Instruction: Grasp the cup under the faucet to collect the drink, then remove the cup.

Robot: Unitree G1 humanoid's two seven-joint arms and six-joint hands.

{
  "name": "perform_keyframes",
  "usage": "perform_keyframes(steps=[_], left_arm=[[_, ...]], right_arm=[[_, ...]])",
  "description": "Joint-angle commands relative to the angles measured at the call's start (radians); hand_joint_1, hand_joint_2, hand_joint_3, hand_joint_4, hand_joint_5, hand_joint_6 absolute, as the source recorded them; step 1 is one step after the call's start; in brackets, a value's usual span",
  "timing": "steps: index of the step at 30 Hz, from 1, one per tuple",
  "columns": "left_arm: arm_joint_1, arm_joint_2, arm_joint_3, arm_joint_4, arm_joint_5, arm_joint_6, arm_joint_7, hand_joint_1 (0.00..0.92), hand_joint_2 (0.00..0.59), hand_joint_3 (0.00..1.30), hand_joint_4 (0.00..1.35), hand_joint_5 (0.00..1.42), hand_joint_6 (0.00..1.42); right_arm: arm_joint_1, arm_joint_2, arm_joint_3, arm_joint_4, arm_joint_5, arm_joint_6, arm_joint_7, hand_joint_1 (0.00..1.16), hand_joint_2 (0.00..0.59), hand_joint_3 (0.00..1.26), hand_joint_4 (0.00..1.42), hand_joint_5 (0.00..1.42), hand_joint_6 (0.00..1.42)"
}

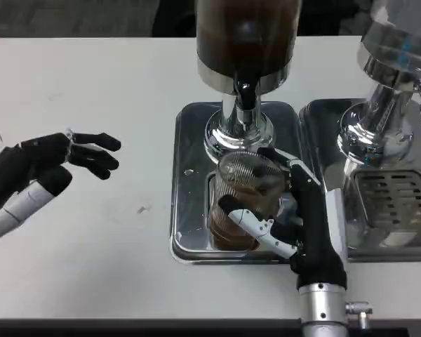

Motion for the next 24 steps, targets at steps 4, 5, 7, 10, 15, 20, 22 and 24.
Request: perform_keyframes(steps=[4,5,7,10,15,20,22,24], left_arm=[[-0.014,0.008,-0.008,0.016,0.000,-0.002,-0.013,0.000,0.075,0.43,0.47,0.50,0.32],[-0.015,0.008,-0.008,0.017,0.001,-0.002,-0.012,0.000,0.075,0.43,0.47,0.50,0.32],[-0.018,0.007,-0.010,0.020,0.001,-0.003,-0.012,0.000,0.075,0.43,0.47,0.50,0.32],[-0.023,0.007,-0.012,0.025,0.002,-0.006,-0.012,0.000,0.075,0.43,0.47,0.50,0.32],[-0.031,0.007,-0.015,0.029,0.004,-0.013,-0.014,0.000,0.075,0.43,0.47,0.50,0.32],[-0.039,0.004,-0.021,0.031,0.006,-0.016,-0.016,0.000,0.078,0.43,0.47,0.50,0.32],[-0.042,0.002,-0.024,0.033,0.007,-0.017,-0.017,0.000,0.078,0.43,0.47,0.50,0.32],[-0.045,0.001,-0.026,0.037,0.008,-0.019,-0.017,0.000,0.079,0.43,0.47,0.50,0.32]], right_arm=[[0.056,0.005,-0.003,-0.117,-0.027,-0.020,-0.028,0.87,0.170,0.57,0.79,1.02,1.33],[0.061,0.005,-0.004,-0.128,-0.028,-0.018,-0.027,0.88,0.169,0.57,0.79,1.02,1.33],[0.074,0.001,-0.007,-0.154,-0.036,-0.013,-0.028,0.89,0.160,0.57,0.79,1.00,1.33],[0.090,-0.006,-0.010,-0.188,-0.051,-0.006,-0.030,0.91,0.159,0.58,0.79,1.01,1.33],[0.122,-0.019,-0.015,-0.251,-0.085,0.013,-0.044,0.92,0.144,0.59,0.79,1.02,1.33],[0.160,-0.032,-0.024,-0.305,-0.093,0.036,-0.046,0.92,0.142,0.61,0.81,1.03,1.35],[0.175,-0.038,-0.025,-0.330,-0.099,0.044,-0.046,0.92,0.141,0.61,0.81,1.03,1.35],[0.188,-0.043,-0.027,-0.352,-0.105,0.053,-0.045,0.92,0.139,0.61,0.81,1.03,1.35]])
